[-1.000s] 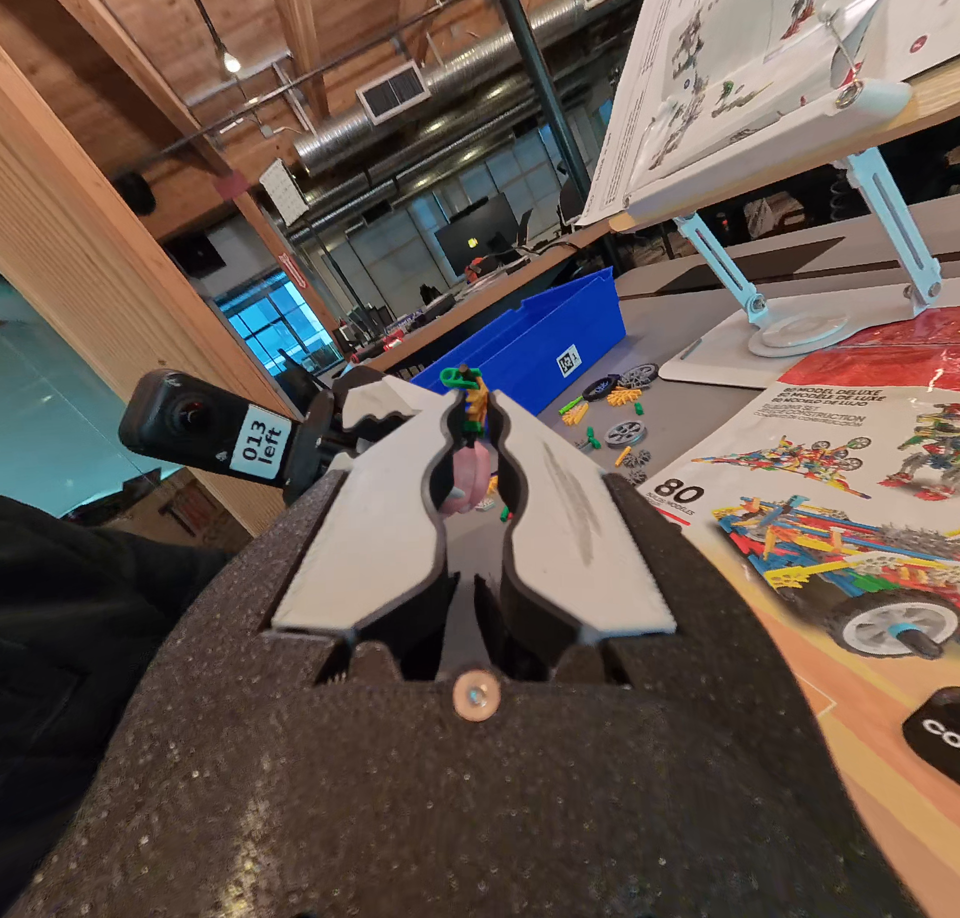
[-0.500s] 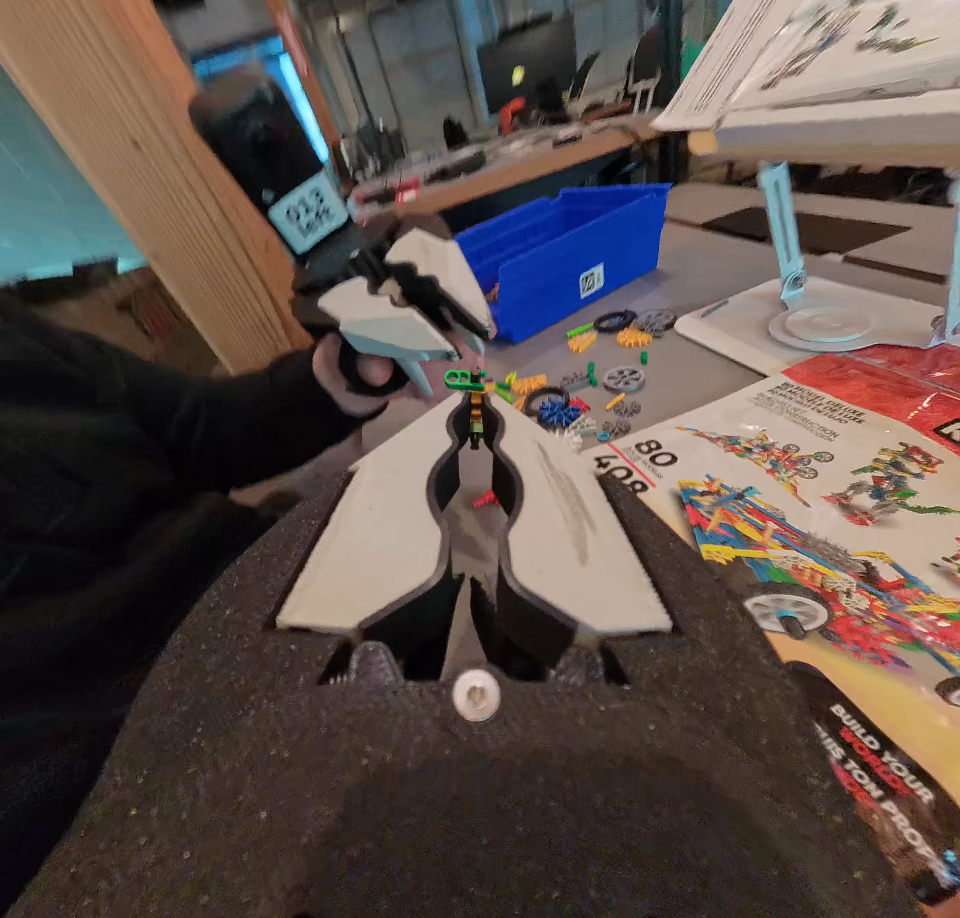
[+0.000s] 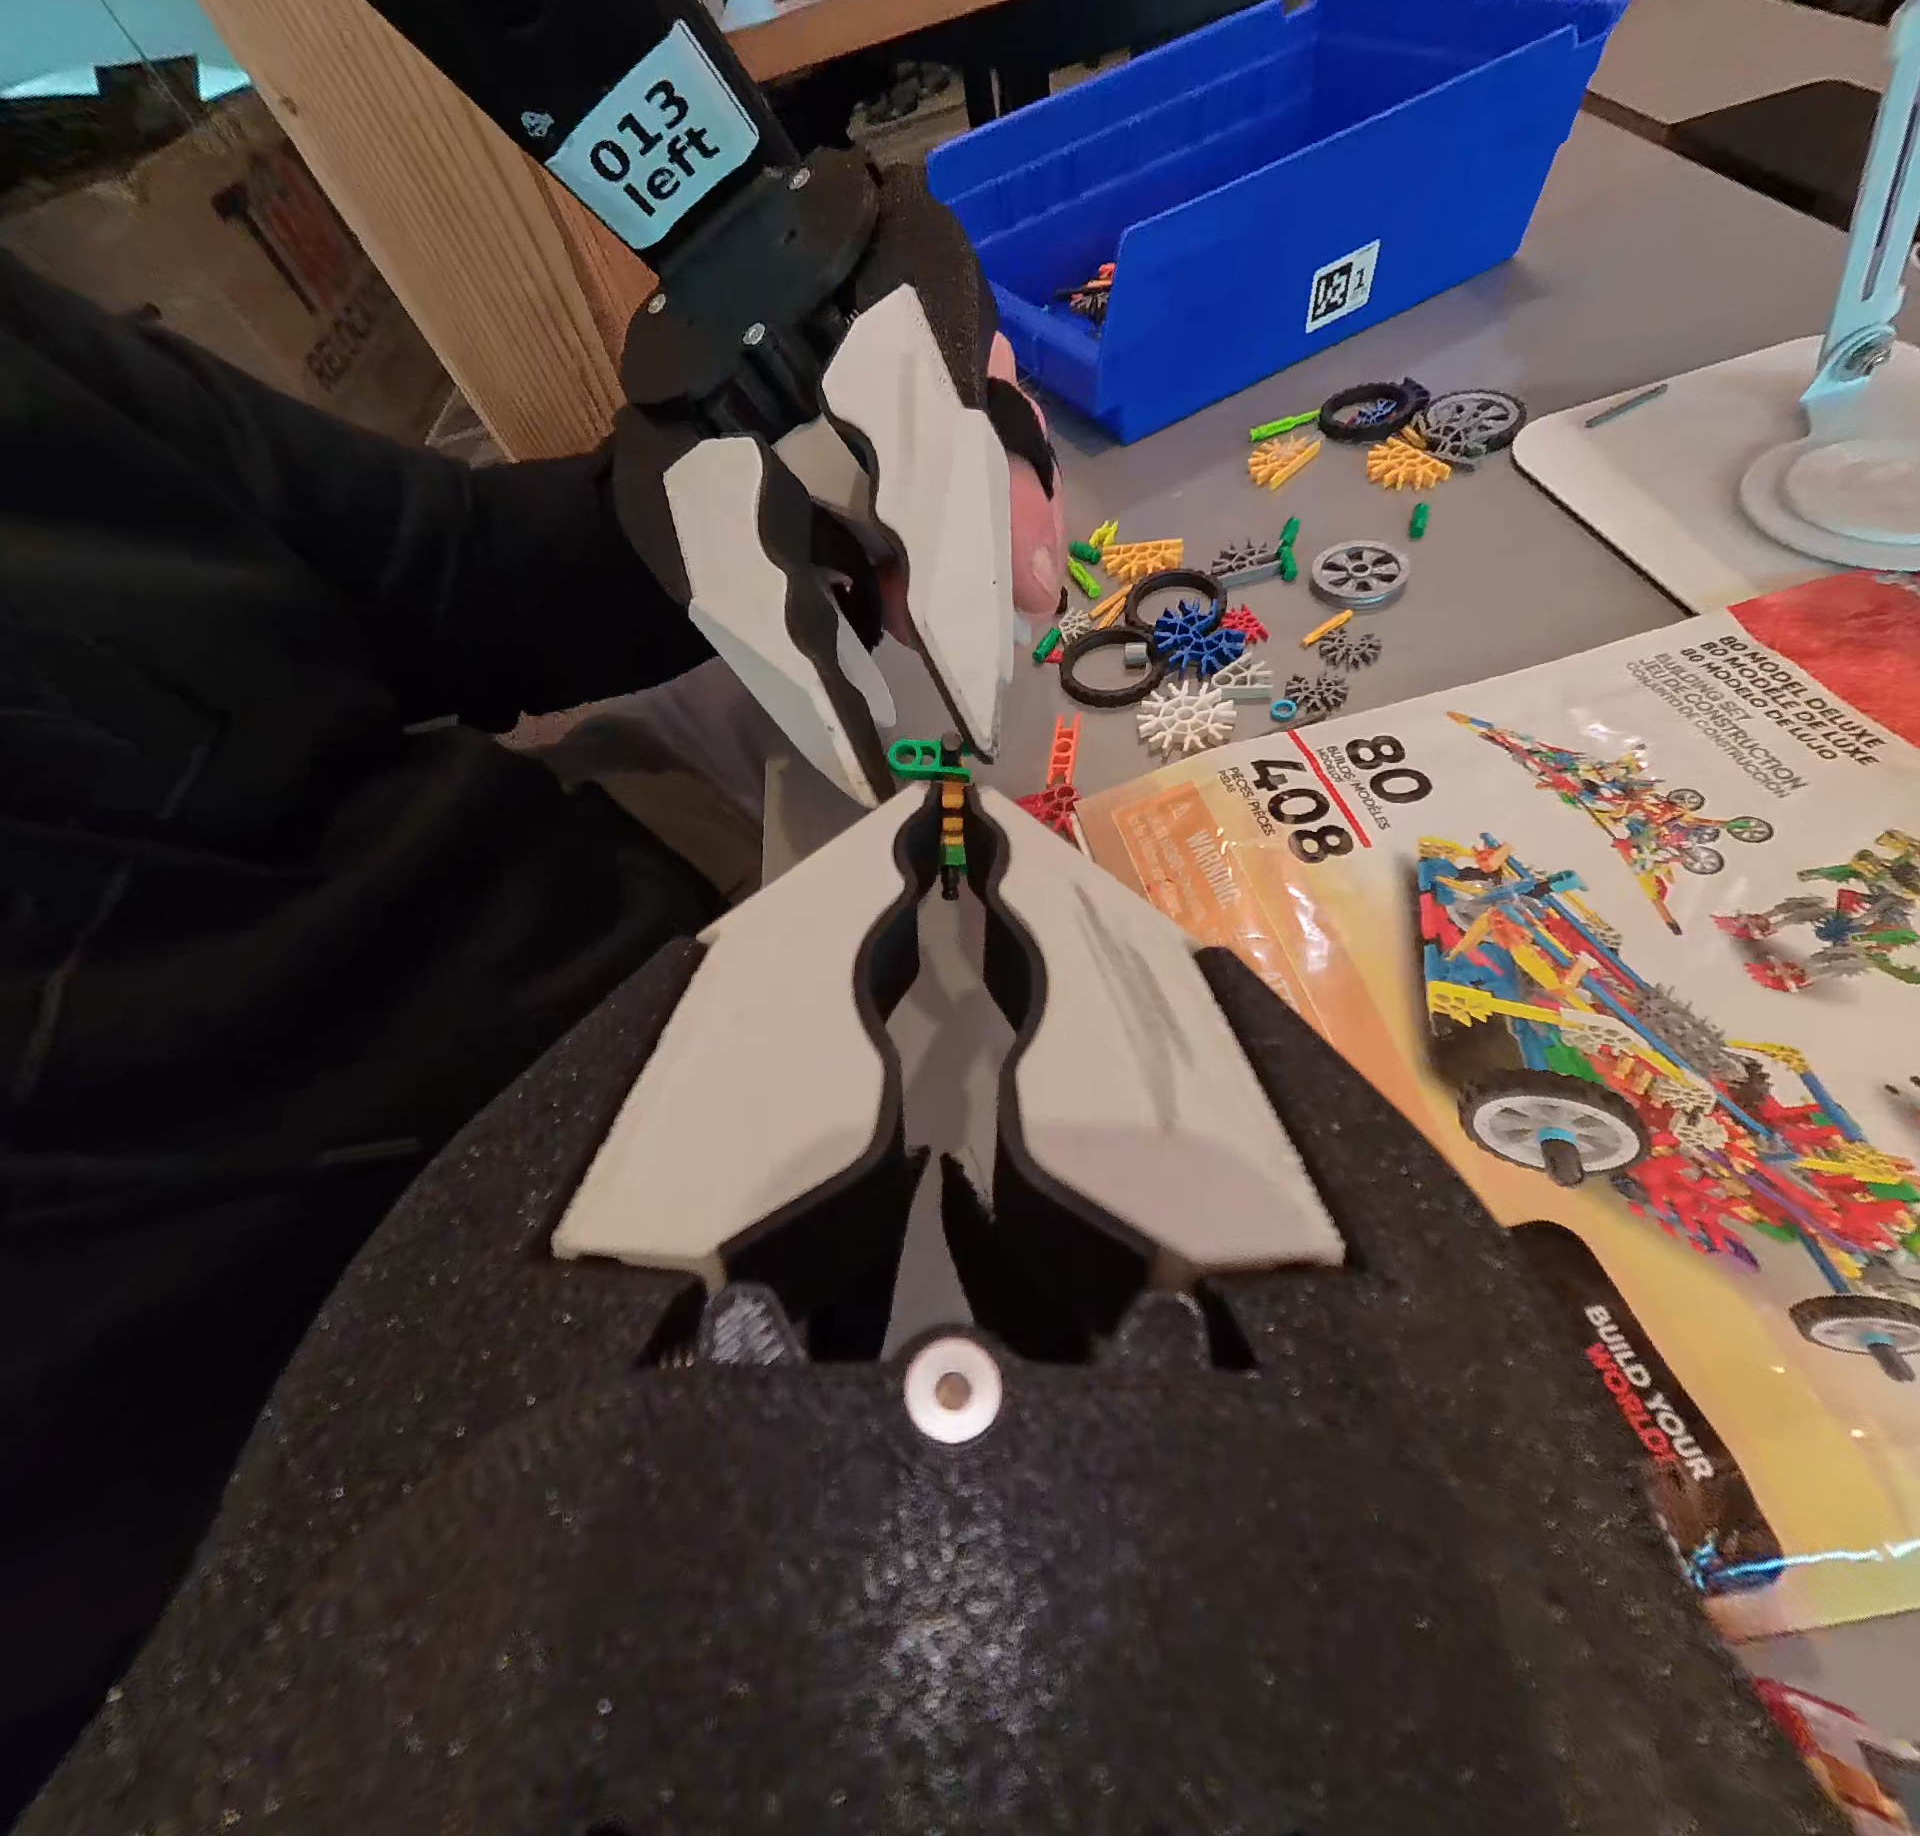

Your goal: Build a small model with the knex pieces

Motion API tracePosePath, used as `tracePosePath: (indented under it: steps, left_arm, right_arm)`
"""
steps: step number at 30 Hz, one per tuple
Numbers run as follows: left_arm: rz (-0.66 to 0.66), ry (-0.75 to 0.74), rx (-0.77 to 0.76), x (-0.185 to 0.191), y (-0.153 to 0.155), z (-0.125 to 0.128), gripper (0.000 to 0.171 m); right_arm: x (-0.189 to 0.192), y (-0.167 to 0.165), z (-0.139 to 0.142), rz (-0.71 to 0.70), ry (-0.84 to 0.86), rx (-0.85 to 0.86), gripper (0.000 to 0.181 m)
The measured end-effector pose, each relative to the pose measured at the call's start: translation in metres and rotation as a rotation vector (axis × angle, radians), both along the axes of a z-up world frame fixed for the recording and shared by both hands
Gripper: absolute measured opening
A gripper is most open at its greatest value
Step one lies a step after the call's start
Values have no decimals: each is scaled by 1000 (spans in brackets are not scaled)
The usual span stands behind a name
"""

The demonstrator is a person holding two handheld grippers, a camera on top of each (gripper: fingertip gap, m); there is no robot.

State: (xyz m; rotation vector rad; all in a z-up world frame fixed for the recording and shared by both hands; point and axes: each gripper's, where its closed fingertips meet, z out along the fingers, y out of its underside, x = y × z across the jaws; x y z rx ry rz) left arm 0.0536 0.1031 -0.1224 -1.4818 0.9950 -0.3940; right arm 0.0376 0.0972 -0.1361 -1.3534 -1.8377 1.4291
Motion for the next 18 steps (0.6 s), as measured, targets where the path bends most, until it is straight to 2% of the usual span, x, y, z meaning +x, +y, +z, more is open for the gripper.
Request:
tracePosePath:
  steps: [10,15,18]
  left_arm:
    - [-35,-193,-94,4,2,-6,12]
    - [-29,-265,-100,4,6,-2,12]
    - [-19,-338,-107,2,10,3,12]
  right_arm:
    - [5,3,-9,24,-69,170,2]
    - [5,7,-6,12,-72,173,3]
    - [2,14,-1,-36,-49,178,10]
